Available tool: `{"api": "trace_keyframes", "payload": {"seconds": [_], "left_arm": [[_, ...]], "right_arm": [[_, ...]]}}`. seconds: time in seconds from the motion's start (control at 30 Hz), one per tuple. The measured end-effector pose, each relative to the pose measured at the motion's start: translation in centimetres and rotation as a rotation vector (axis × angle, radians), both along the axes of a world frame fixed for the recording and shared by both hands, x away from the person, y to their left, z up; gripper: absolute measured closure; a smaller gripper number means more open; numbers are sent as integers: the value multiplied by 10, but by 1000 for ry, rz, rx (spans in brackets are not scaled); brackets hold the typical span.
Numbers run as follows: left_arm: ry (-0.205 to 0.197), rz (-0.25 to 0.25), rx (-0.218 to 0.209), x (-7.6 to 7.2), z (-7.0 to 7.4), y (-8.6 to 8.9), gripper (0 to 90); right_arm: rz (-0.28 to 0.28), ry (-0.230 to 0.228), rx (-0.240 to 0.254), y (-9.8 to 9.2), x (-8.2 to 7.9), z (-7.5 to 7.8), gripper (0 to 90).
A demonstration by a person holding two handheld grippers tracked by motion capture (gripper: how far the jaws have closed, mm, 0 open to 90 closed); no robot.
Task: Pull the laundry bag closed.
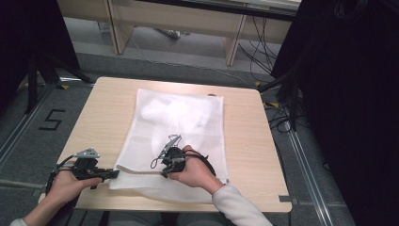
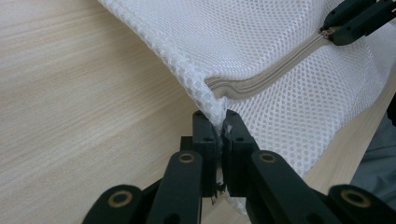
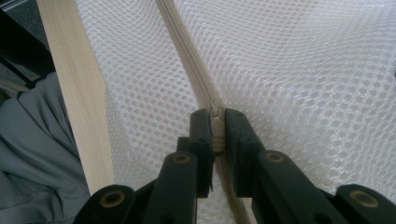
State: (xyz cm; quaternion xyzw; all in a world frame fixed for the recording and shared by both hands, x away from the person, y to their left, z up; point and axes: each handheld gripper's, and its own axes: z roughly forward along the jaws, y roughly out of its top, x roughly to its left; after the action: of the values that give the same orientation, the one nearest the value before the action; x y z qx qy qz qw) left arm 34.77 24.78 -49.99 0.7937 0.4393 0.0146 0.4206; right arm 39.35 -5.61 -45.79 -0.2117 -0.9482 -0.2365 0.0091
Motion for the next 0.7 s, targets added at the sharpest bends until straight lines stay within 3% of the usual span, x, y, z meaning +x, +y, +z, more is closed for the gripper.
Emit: {"api": "trace_keyframes", "payload": {"seconds": [0.4,0.53,0.57,0.63,0.7], "left_arm": [[-15,2,1,0,-1,-1,852],[-16,2,6,0,-1,-1,852],[-3,-5,20,0,0,0,852],[-14,8,9,0,-1,-1,852],[-1,-3,22,0,0,0,852]], "right_arm": [[-28,27,2,-1,2,-2,826],[3,11,-1,1,3,-4,825],[47,-20,8,2,2,-4,824],[76,-31,3,2,1,-3,824],[80,-38,2,3,1,-4,824]]}}
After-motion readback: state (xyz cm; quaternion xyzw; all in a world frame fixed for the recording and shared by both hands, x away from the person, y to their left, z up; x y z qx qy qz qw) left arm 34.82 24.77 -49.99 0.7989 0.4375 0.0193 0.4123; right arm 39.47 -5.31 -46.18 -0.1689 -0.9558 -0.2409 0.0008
